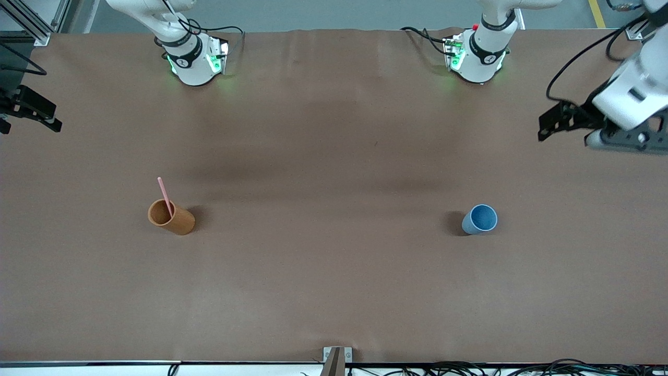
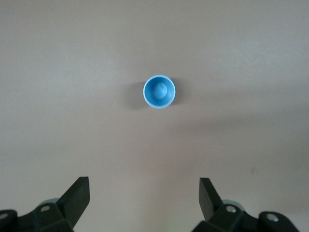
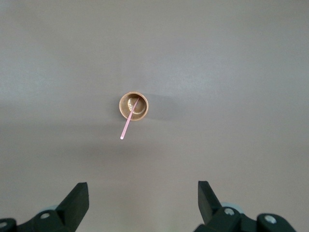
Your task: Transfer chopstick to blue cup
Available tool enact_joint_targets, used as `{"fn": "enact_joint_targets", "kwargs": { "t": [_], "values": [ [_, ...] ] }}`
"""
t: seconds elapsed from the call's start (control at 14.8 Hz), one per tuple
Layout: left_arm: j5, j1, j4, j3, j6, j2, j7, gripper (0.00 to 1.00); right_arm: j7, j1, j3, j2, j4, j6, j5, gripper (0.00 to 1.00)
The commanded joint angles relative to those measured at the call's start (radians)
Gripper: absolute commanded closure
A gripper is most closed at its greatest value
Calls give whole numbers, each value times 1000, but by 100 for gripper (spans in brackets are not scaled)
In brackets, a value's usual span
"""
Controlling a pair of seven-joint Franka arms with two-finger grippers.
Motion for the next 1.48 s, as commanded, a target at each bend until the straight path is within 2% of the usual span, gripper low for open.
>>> {"fn": "enact_joint_targets", "kwargs": {
  "t": [0.0,0.07,0.4,0.74,0.81,0.88,1.01,1.08,1.21,1.42],
  "values": [
    [-11,5,-108,-3,184,98,33,0,-15,-16,7,3,-14,7,18,2],
    [-9,2,-133,-5,241,133,33,0,-12,-13,7,3,-28,25,18,2],
    [-11,5,-231,-6,539,299,32,0,-12,-8,10,2,-229,210,18,3],
    [-19,5,-235,-8,619,402,30,0,3,28,13,0,-462,470,20,6],
    [-19,5,-239,-6,630,409,30,4,7,31,13,0,-508,519,20,6],
    [-19,3,-251,-6,639,413,27,17,7,33,13,0,-564,581,20,6],
    [-19,5,-274,-6,686,420,26,66,8,41,14,0,-643,671,20,8],
    [-17,5,-274,-6,691,428,26,82,11,51,14,0,-664,697,20,10],
    [-11,3,-274,-6,693,433,26,99,30,65,14,0,-716,749,20,14],
    [-9,3,-270,-6,687,425,30,100,59,90,14,0,-763,797,20,19]
  ]
}}
